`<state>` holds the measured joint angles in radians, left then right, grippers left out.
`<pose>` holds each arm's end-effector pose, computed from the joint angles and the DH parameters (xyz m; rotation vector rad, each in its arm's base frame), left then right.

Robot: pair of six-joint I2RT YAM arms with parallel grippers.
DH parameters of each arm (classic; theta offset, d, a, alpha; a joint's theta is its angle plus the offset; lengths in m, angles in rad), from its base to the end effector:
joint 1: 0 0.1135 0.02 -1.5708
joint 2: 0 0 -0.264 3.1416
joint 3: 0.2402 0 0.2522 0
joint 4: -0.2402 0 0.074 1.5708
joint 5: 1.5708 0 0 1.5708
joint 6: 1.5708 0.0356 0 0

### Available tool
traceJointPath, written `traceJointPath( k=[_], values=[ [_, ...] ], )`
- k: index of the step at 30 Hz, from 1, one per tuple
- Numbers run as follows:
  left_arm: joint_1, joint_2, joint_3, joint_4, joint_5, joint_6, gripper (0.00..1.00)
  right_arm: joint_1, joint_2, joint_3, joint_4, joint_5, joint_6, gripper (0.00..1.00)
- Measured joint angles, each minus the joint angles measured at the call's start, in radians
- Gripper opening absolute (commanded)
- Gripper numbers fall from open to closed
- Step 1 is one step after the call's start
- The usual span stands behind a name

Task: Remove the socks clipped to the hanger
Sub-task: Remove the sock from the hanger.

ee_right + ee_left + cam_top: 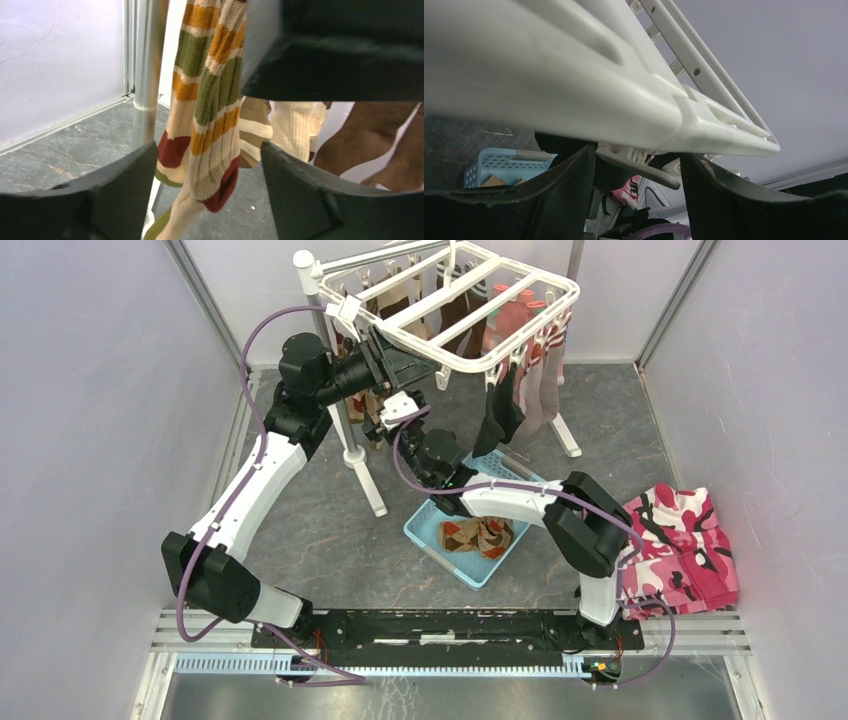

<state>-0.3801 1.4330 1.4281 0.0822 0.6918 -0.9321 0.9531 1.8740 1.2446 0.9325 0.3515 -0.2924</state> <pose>0.2981 -0.1436 0.4416 0.1646 1.7216 -1.5225 0.2617 0.3473 0.3018 -0.4869 1.1993 0.3439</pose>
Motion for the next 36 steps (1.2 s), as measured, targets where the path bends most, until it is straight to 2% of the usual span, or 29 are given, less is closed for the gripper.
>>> traceJointPath(
  k=[3,4,7,14,21,28,32,36],
  values=[
    [0.008,0.000,0.004,0.002,-0.005,0.000,0.72,-0.011,0.062,0.054,0.019,-0.021,0.005,0.39],
    [0.011,0.000,0.006,0.002,-0.006,0.000,0.76,-0.014,0.076,0.065,0.020,-0.033,0.008,0.29],
    [0.014,0.000,0.015,-0.007,-0.005,0.003,0.99,-0.025,0.097,0.085,0.008,-0.064,0.010,0.00],
    [0.008,-0.043,0.032,-0.144,0.027,0.055,1.00,-0.035,0.064,0.051,-0.006,-0.089,0.037,0.00],
    [0.010,-0.166,0.032,-0.359,0.133,0.188,1.00,-0.038,-0.101,-0.083,-0.005,-0.100,0.121,0.00],
    [0.030,-0.305,0.036,-0.529,0.220,0.345,1.00,-0.039,-0.299,-0.266,-0.002,-0.163,0.306,0.00],
    [0.051,-0.327,0.097,-0.636,0.215,0.451,1.00,-0.034,-0.420,-0.379,-0.034,-0.195,0.407,0.00],
    [0.068,-0.327,0.154,-0.698,0.142,0.535,1.00,-0.014,-0.563,-0.480,-0.084,-0.214,0.489,0.00]
  ],
)
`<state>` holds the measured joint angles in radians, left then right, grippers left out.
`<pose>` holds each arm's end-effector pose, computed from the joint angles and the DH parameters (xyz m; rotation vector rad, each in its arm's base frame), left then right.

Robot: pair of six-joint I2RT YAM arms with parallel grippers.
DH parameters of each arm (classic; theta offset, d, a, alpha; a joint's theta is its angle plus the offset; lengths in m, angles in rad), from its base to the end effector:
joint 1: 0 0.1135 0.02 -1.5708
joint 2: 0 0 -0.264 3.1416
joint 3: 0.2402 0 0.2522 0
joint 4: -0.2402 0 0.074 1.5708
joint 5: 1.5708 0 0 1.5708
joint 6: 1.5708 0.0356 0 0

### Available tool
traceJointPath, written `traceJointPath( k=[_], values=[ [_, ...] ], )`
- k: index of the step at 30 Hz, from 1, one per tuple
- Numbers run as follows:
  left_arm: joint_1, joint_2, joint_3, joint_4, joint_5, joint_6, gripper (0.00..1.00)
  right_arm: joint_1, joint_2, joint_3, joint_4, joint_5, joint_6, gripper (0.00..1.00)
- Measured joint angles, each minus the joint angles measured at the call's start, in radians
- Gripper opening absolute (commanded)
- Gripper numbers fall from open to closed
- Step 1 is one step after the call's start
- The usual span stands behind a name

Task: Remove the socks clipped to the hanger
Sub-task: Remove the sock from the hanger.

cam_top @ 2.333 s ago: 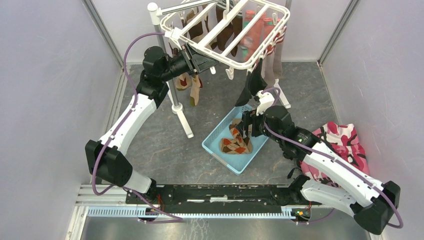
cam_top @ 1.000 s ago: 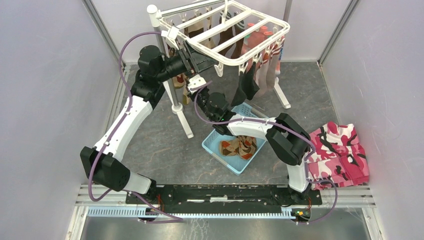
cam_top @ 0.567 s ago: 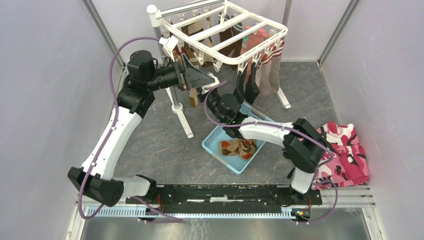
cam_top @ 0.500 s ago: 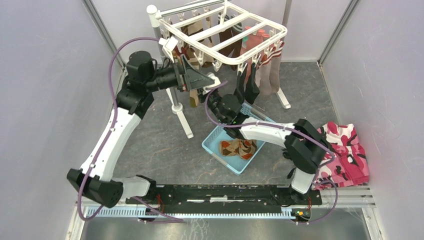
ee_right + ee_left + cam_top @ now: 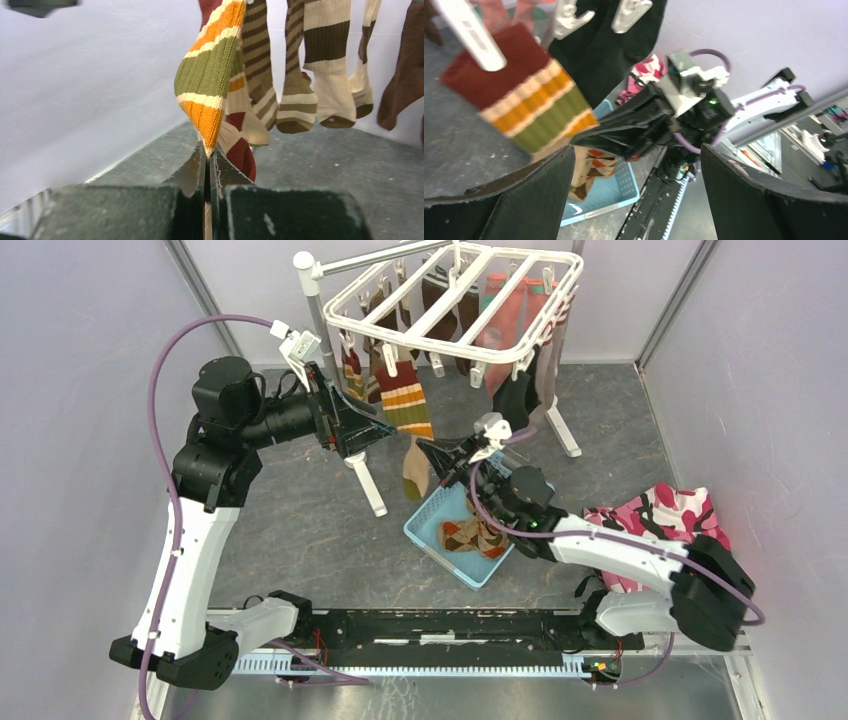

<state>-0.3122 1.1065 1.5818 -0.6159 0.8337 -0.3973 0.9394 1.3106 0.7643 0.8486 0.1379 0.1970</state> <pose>0.1719 -0.0832 0.5013 0.5816 1.7287 -1.2204 0.1792 0.2367 0.3251 -0.3626 1.2724 0.8869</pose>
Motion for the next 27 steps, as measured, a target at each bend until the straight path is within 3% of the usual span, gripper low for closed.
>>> traceJointPath(
  k=[11,20,27],
  values=[
    [0.010,0.014,-0.012,-0.013,-0.142,0.082,1.00,0.019,-0.287,-0.046,-0.237,-0.068,0.156,0.00],
    [0.010,0.041,-0.167,0.170,-0.097,0.021,1.00,0.019,-0.297,-0.045,-0.358,-0.183,0.230,0.00],
    [0.010,0.083,-0.198,0.328,-0.034,-0.081,0.99,0.019,-0.297,-0.044,-0.378,-0.217,0.251,0.00]
  ],
)
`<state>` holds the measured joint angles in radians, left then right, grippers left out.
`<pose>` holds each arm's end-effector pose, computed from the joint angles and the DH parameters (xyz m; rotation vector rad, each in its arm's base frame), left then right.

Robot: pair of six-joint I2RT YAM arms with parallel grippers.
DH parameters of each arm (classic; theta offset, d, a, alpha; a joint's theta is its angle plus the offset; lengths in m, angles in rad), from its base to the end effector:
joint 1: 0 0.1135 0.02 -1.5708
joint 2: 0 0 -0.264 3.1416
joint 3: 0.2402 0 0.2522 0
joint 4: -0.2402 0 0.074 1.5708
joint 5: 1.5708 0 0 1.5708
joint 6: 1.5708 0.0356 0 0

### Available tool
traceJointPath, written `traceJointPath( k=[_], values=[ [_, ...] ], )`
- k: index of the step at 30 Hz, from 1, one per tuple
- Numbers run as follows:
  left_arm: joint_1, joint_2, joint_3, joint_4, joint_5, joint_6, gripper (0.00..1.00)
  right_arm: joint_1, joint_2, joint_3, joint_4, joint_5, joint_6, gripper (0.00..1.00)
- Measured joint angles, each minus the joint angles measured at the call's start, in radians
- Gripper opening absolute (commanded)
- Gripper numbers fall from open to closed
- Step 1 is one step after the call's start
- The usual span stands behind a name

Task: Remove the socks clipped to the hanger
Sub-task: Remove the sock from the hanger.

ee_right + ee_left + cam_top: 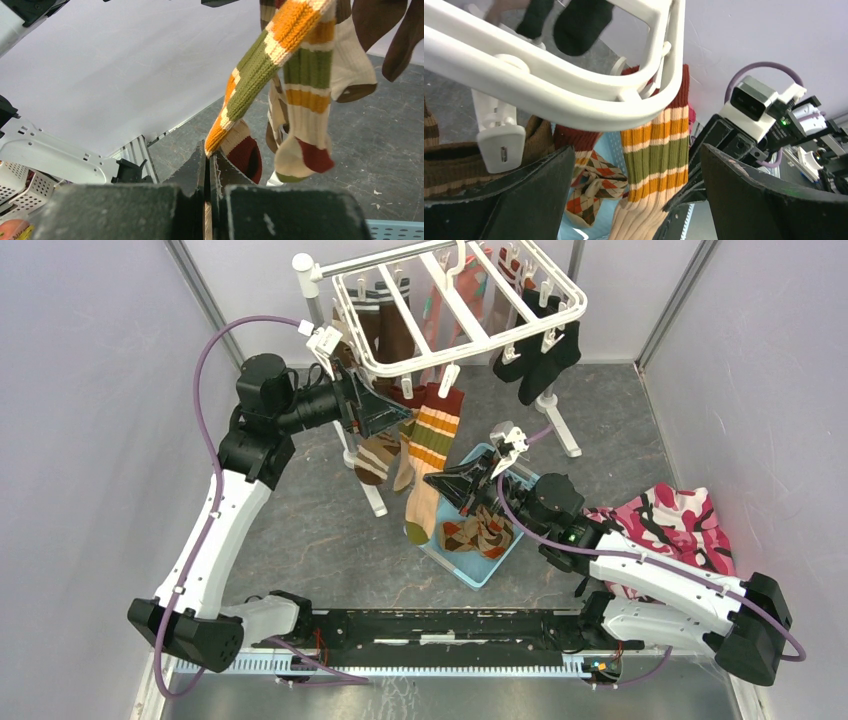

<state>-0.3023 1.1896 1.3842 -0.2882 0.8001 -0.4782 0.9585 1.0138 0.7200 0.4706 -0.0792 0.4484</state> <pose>0.2300 -0.0985 0.4555 0.4948 1.7235 -1.2340 0.1357 0.1981 0.3433 -0.4492 1.4402 1.2099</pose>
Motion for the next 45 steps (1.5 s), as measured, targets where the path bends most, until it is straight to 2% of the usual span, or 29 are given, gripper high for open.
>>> traceJointPath(
  k=[7,14,18,23,25,28,29,30,33,34,35,36,40,41,45],
  values=[
    [0.000,-0.044,-0.071,-0.025,0.054,0.035,0.99,0.000,-0.010,0.030,-0.048,0.002,0.012,0.00],
    [0.000,-0.153,-0.188,-0.140,0.125,0.187,0.97,0.000,-0.035,0.066,-0.083,-0.005,0.032,0.00],
    [-0.008,-0.146,-0.204,-0.166,0.146,0.226,0.97,-0.001,-0.035,0.080,-0.088,-0.036,0.056,0.00],
    [-0.034,-0.108,-0.208,-0.116,0.169,0.219,0.95,-0.007,-0.035,0.082,-0.089,-0.073,0.085,0.00],
    [-0.042,-0.097,-0.209,-0.080,0.180,0.203,0.87,-0.011,-0.034,0.082,-0.088,-0.092,0.098,0.00],
    [-0.048,-0.085,-0.209,-0.026,0.200,0.172,0.67,-0.015,-0.028,0.089,-0.088,-0.118,0.111,0.00],
    [-0.049,-0.085,-0.210,-0.011,0.204,0.160,0.58,-0.017,-0.025,0.093,-0.088,-0.127,0.113,0.00],
    [-0.051,-0.085,-0.211,0.000,0.207,0.151,0.44,-0.018,-0.022,0.097,-0.088,-0.133,0.116,0.00],
    [-0.053,-0.085,-0.214,0.029,0.222,0.126,0.20,-0.024,-0.018,0.099,-0.088,-0.147,0.121,0.00],
    [-0.053,-0.086,-0.215,0.034,0.224,0.121,0.11,-0.026,-0.017,0.099,-0.091,-0.149,0.123,0.03],
    [-0.054,-0.087,-0.217,0.037,0.224,0.117,0.08,-0.027,-0.017,0.099,-0.092,-0.150,0.124,0.09],
    [-0.054,-0.089,-0.218,0.039,0.224,0.113,0.04,-0.029,-0.017,0.099,-0.093,-0.150,0.124,0.19],
    [-0.059,-0.094,-0.219,0.041,0.219,0.112,0.02,-0.032,-0.017,0.106,-0.111,-0.135,0.129,0.55],
    [-0.061,-0.094,-0.219,0.040,0.214,0.112,0.02,-0.032,-0.017,0.113,-0.121,-0.124,0.126,0.60],
    [-0.080,-0.094,-0.219,0.039,0.194,0.112,0.02,-0.032,-0.015,0.159,-0.152,-0.045,0.109,0.70]
  ],
)
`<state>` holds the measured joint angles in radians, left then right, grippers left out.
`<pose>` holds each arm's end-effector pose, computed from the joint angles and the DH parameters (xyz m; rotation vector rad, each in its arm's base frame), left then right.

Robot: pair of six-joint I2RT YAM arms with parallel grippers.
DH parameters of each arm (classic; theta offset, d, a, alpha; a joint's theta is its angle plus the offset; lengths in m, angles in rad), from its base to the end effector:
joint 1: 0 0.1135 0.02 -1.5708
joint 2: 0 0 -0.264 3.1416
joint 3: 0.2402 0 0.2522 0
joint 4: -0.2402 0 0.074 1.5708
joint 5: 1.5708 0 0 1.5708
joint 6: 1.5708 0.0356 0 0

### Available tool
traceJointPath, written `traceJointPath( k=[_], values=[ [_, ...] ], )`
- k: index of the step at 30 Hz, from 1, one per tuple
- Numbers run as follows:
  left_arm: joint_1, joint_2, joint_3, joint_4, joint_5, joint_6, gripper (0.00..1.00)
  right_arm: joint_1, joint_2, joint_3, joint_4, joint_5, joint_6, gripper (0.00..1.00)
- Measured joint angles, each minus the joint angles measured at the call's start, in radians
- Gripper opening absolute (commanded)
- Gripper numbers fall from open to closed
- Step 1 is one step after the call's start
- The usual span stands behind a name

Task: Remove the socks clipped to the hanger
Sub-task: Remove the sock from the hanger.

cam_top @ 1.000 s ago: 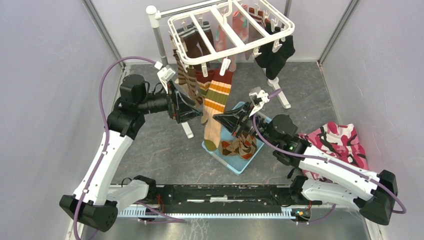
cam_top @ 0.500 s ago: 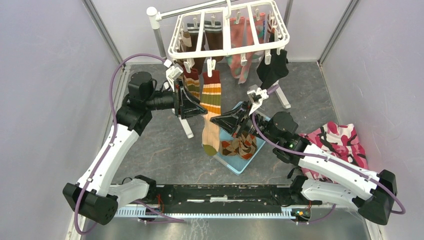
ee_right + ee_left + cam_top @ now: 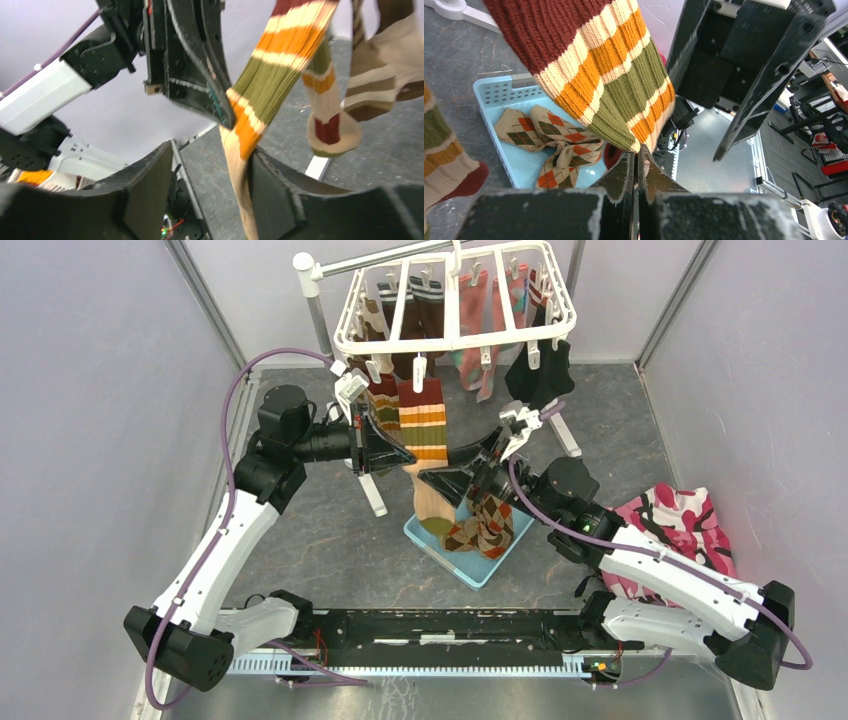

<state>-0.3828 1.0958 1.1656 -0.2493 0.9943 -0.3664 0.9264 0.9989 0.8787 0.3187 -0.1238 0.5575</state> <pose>0.2035 -0.1141 0.4085 0.7908 1.7082 -1.3896 0.1375 0.1903 0.3872 -0.3871 1.4551 1.3075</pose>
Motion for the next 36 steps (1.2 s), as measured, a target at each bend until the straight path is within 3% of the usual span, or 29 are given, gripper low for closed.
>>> traceJointPath(
  k=[5,14,23,36],
  values=[
    [-0.032,0.004,0.000,0.000,-0.010,-0.005,0.02,-0.008,0.060,0.098,0.024,0.093,-0.028,0.74],
    [-0.069,0.026,0.048,-0.003,-0.017,-0.023,0.02,-0.076,0.214,0.164,0.136,0.109,-0.007,0.78],
    [-0.105,0.044,0.095,-0.003,-0.014,-0.045,0.02,-0.154,0.289,0.164,0.353,0.065,0.098,0.74],
    [-0.112,0.052,0.096,0.019,0.010,-0.093,0.02,-0.229,0.409,0.164,0.679,-0.034,0.363,0.57]
  ],
)
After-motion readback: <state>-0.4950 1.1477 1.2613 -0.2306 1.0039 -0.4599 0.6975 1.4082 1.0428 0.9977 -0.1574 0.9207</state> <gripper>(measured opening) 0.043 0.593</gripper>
